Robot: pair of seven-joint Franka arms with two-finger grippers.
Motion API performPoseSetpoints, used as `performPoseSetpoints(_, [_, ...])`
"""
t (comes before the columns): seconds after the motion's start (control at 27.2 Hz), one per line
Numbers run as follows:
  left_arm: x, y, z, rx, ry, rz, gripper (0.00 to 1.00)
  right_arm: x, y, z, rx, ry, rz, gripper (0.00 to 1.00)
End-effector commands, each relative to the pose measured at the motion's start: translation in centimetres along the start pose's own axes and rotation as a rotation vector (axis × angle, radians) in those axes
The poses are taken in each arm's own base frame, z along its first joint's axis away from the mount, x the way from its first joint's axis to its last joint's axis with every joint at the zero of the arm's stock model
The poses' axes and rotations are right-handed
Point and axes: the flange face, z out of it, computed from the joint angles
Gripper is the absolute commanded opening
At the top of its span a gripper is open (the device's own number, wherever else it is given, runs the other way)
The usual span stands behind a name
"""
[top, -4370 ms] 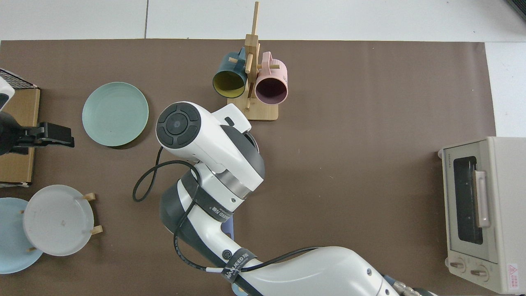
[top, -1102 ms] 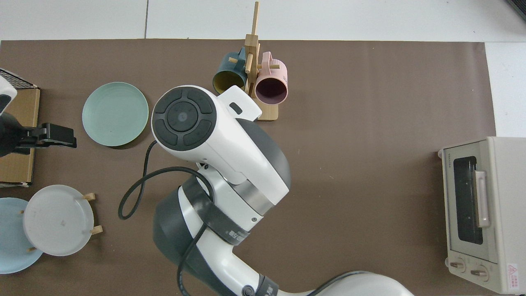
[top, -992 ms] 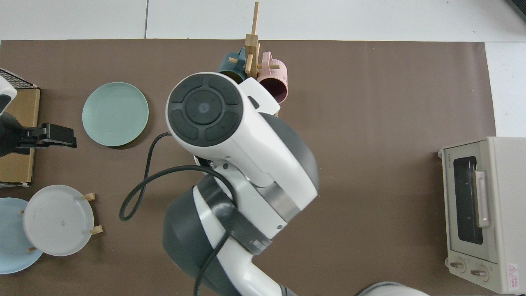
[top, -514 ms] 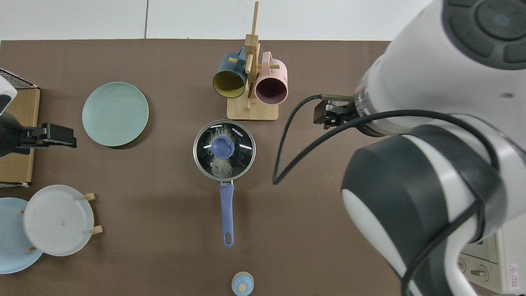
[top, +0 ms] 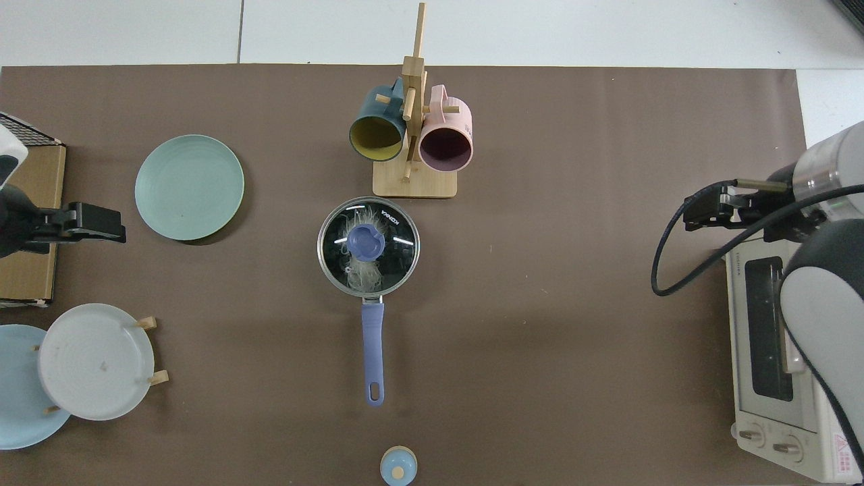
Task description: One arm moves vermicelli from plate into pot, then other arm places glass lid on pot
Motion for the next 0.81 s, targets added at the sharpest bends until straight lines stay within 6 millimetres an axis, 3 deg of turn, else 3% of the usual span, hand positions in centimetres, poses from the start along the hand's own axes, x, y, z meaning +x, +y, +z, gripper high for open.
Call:
performPoseSetpoints(0.0, [-0.5,-0.1,-0.5,0.012,0.006,-0.003,1.00,-3.0,1.5,4.0,0.019,0.008,-0.020,1.00])
performPoseSetpoints(0.15, [-0.5,-0.1,-0.5,0.012,0.006,-0.003,1.00,-3.6,2.3,6.4,0.023,-0.011,-0.018,1.00])
performPoseSetpoints(0.4, [-0.5,-0.1,-0.5,0.012,0.006,-0.003,1.00,-2.9,2.7,7.7,0.028,-0.016,-0.005,1.00])
performPoseSetpoints(0.77, [-0.5,-0.1,-0.5,0.012,0.006,-0.003,1.00,-0.6,3.2,5.7,0.036,0.006,0.007,1.00])
